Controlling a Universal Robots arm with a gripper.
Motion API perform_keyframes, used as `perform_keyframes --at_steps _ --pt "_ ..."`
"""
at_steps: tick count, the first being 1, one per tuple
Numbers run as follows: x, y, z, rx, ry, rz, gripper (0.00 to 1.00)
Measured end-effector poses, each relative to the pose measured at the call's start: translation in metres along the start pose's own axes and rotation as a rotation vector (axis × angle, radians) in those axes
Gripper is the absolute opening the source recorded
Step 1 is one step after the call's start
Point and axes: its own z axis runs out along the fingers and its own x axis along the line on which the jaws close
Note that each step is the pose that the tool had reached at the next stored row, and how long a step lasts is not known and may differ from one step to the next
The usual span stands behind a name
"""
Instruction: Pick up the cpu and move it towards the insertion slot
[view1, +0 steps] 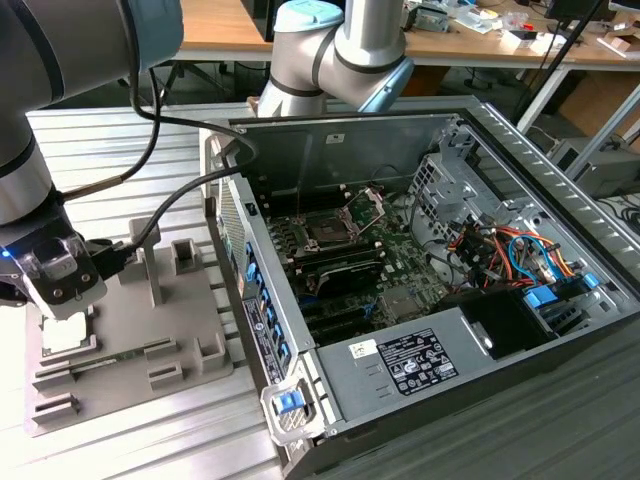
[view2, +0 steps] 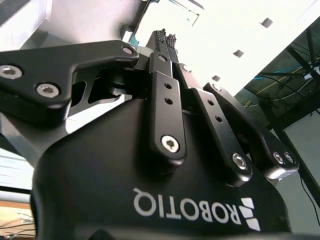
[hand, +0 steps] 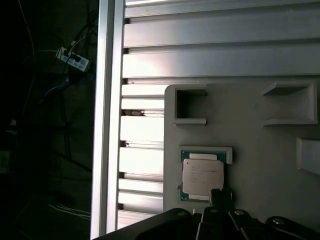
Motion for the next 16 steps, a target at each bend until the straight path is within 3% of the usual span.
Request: perform_keyframes --at_steps 16 --pt "0.0014 -0.0009 0.0267 0.0001 0.0001 0.000 0.11"
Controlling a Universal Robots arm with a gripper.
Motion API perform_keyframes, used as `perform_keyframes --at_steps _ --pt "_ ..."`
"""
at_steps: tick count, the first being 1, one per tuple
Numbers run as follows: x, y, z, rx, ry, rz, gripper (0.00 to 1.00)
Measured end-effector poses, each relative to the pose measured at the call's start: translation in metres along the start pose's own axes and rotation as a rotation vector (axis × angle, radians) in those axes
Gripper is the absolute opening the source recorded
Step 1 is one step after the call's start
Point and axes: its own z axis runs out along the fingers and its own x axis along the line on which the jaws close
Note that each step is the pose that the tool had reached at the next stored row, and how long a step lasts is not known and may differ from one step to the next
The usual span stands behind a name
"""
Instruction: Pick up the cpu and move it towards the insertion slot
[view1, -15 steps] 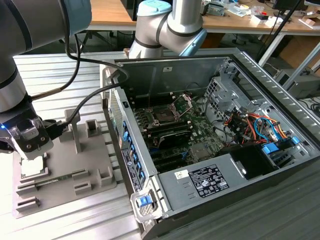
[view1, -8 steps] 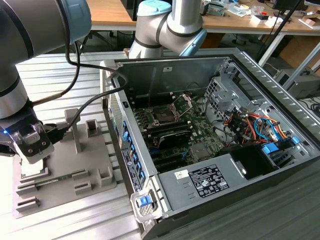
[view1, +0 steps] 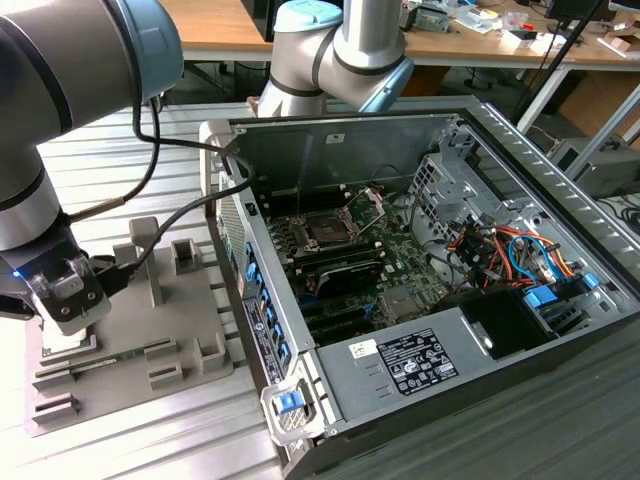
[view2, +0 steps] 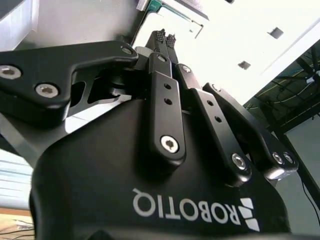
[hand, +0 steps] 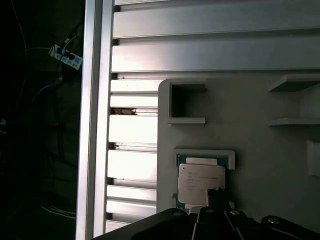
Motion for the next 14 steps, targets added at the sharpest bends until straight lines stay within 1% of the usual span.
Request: perform_keyframes --at_steps 7,14 --pt "0.0001 -0.0003 0.0072 0.0000 0.0000 0.000 0.11" --pt "0.0001 -0.0003 0.0080 0.0001 0.0001 0.000 0.11"
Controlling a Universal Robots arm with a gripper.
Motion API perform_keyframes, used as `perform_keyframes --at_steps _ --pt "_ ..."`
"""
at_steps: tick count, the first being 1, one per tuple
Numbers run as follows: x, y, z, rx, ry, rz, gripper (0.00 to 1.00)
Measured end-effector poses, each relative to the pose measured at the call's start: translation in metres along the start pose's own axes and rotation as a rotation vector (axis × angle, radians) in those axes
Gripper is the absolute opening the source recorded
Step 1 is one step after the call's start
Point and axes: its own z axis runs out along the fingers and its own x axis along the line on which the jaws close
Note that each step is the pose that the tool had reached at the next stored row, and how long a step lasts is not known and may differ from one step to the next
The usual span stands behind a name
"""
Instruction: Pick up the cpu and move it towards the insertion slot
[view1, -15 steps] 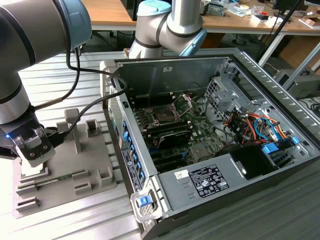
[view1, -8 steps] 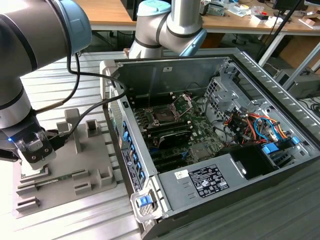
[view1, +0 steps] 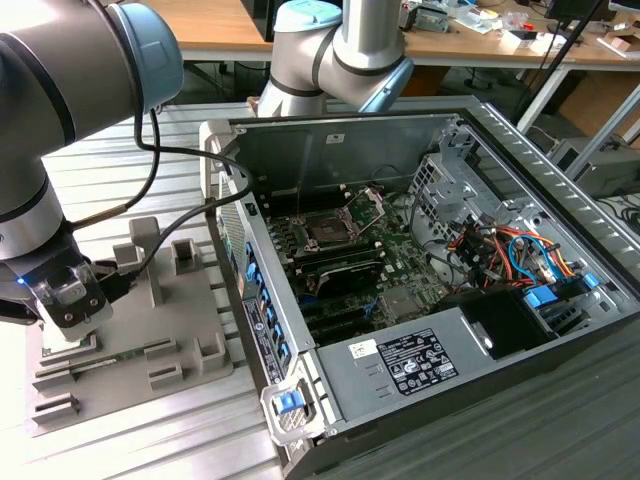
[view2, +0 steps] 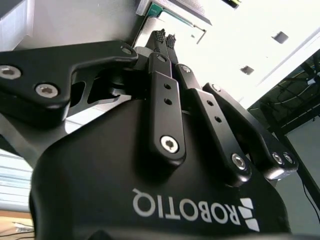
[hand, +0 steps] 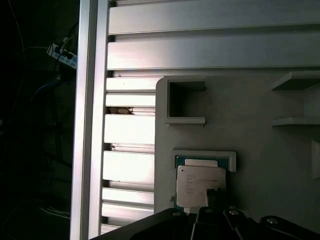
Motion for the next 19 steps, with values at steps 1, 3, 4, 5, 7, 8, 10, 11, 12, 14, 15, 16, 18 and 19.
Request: perform_keyframes --at_steps 1,3,4,5,7,8,10,11,12,14,15,16,18,19 --pt "0.0000 0.0000 0.0001 0.0000 0.0000 0.000 0.11" --pt "0.0000 0.0000 0.0001 0.0000 -0.0001 0.000 0.17" --pt "0.0000 0.0000 0.0002 0.0000 0.0000 0.000 0.29" --pt "0.0000 0.0000 0.0002 0.0000 0.0000 0.000 0.29" --pt "0.0000 0.0000 0.0002 0.0000 0.0000 0.000 0.36" --pt "0.0000 0.0000 0.0003 0.0000 0.0000 0.000 0.42" --pt "0.0000 0.0000 0.0003 0.0000 -0.0001 0.000 0.54" --pt "0.0000 0.0000 0.0004 0.0000 -0.0001 0.000 0.60" --pt "0.0000 0.0000 0.0004 -0.0001 -0.0001 0.000 0.60" --pt "0.0000 0.0000 0.0004 0.0000 0.0000 0.000 0.66" --pt "0.0000 0.0000 0.0004 0.0000 0.0000 0.000 0.66" --pt "0.0000 0.0000 0.0005 0.0000 -0.0001 0.000 0.66" --pt "0.0000 0.0000 0.0009 -0.0001 -0.0002 -0.001 0.66" --pt "0.0002 -0.0001 0.0015 -0.0002 -0.0002 -0.003 0.66"
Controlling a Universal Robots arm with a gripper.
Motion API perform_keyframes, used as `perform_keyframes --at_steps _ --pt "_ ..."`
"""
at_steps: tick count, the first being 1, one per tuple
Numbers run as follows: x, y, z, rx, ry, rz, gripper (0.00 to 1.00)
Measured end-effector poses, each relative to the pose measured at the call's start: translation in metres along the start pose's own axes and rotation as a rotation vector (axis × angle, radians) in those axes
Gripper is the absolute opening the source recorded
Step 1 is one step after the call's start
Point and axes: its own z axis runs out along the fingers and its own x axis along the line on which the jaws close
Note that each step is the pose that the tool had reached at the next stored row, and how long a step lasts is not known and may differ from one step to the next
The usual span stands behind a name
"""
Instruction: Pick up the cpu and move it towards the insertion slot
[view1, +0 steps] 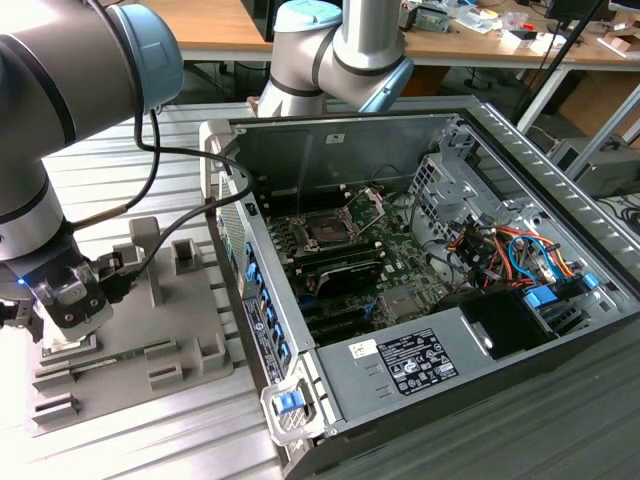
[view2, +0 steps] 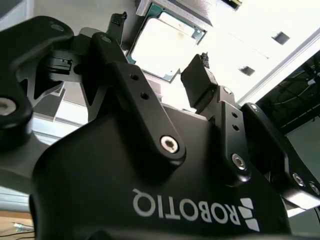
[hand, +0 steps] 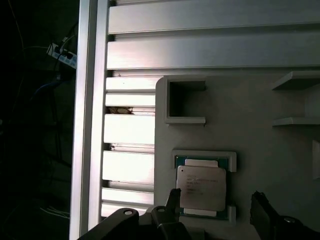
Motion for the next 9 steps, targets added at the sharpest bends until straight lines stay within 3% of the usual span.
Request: perform_keyframes --at_steps 9 --pt "0.0008 0.0029 0.0069 -0.0020 0.0017 -0.043 0.66"
